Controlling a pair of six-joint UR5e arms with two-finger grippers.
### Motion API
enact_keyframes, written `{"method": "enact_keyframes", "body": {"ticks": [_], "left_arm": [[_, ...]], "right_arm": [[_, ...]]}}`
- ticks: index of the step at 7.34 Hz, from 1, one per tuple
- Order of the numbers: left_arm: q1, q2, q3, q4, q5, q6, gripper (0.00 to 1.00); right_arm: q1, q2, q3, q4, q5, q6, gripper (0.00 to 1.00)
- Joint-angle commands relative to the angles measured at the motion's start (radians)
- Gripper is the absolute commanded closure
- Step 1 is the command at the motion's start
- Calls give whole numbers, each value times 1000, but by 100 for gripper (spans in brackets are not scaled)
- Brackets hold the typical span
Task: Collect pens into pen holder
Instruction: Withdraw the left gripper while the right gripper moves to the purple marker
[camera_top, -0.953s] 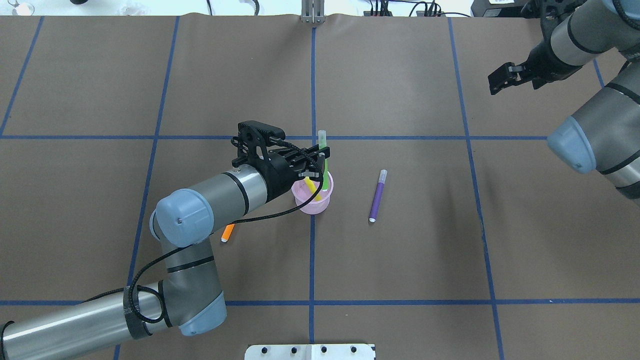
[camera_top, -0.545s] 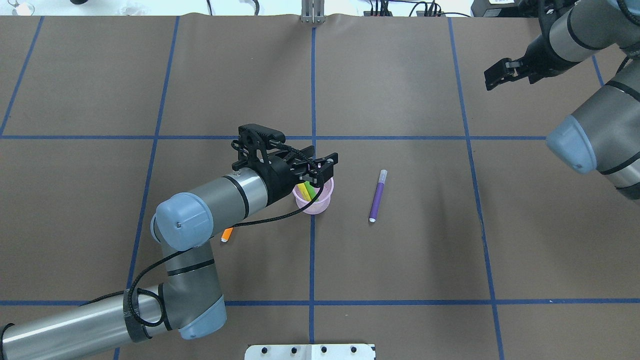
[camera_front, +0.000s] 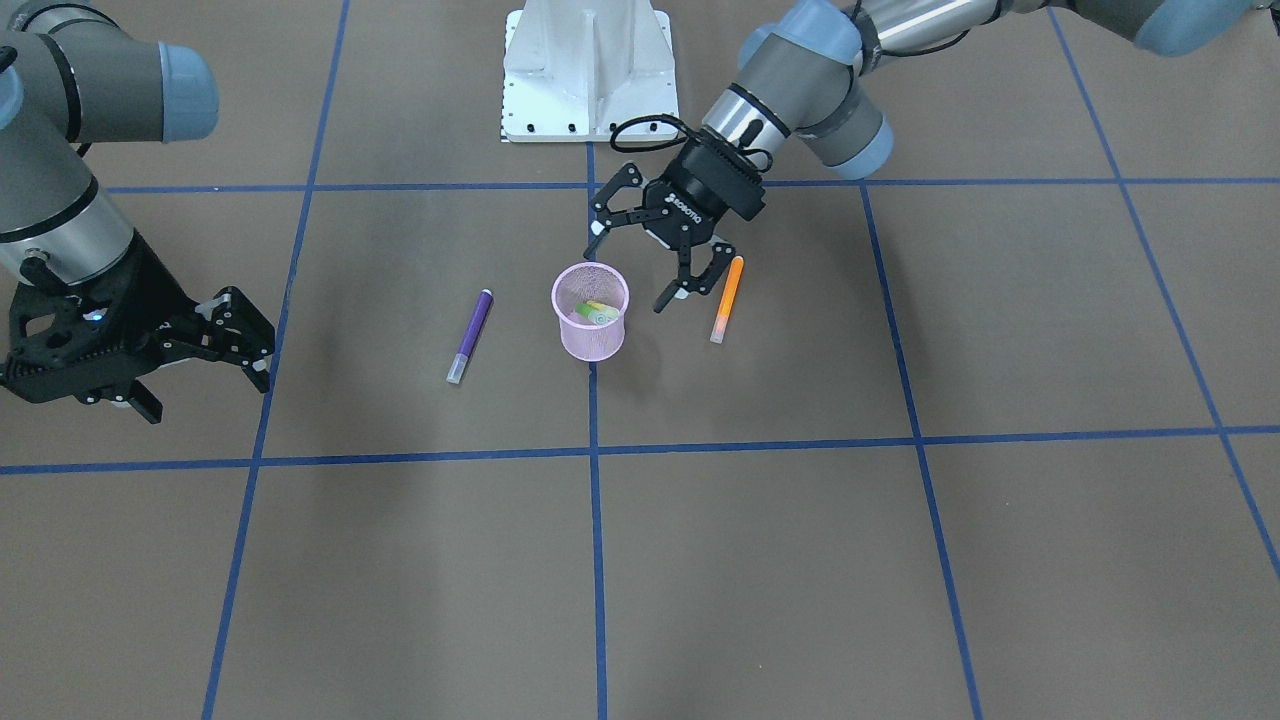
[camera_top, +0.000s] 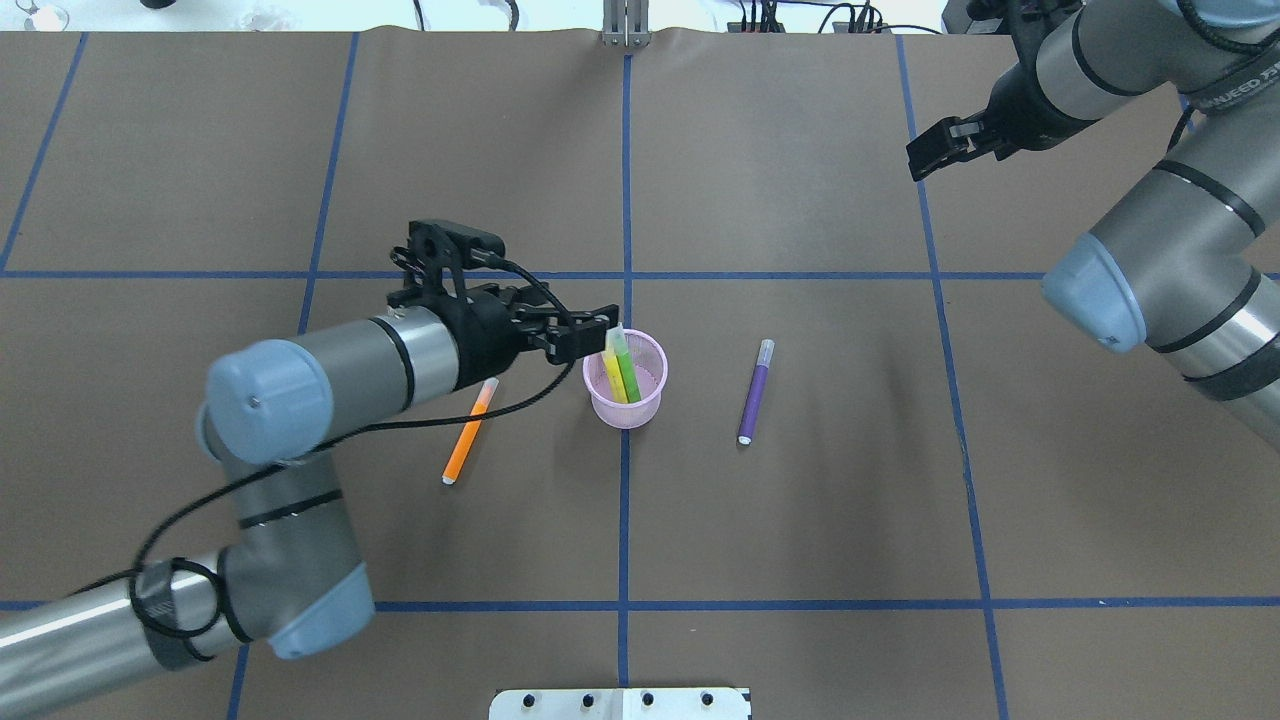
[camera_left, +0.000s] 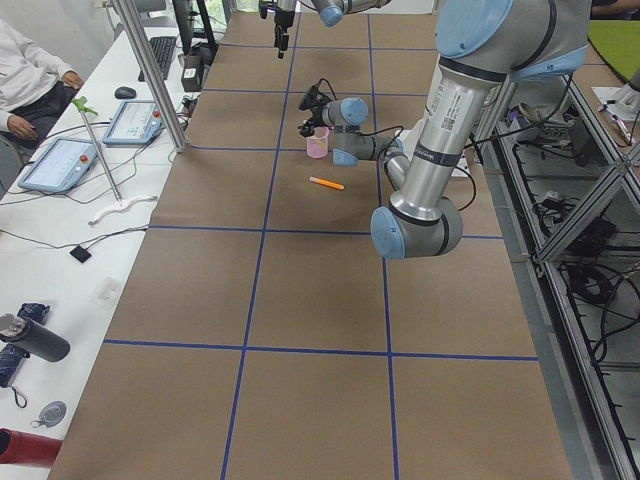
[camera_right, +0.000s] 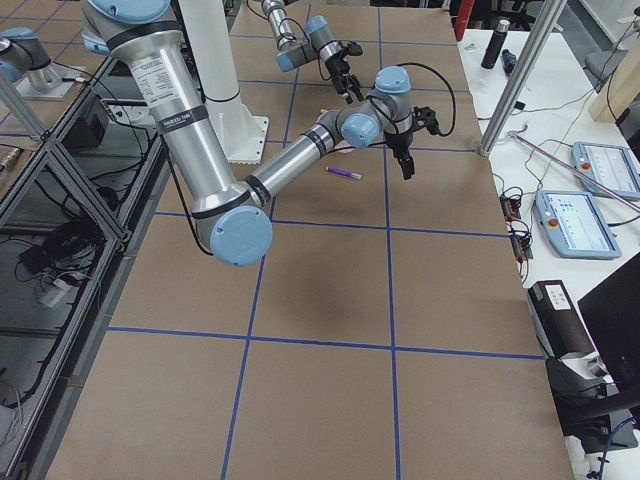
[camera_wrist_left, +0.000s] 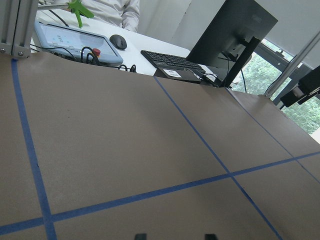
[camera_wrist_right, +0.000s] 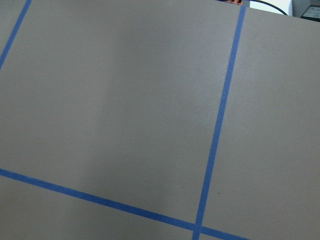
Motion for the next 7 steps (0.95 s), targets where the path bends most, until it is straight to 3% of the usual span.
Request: {"method": "enact_keyframes", "body": {"ticks": [1,2,3,5,7], "left_arm": [[-235,132,-212,372,-364,20,0],[-331,204,-238,411,-494,119,0],[-397,290,-236,413,-541,226,0],[-454,387,-230,414,-544,390,0],[-462,415,-226,413,-544,404,0]], "right_arm": [[-106,-2,26,-2,-89,233,0],[-206,-4,46,-8,-208,431,0],[-270,-4,47,-13,-250,496,0],[-386,5,35,-23,-394,626,0],[-478,18,21,-36,-511,798,2]]}}
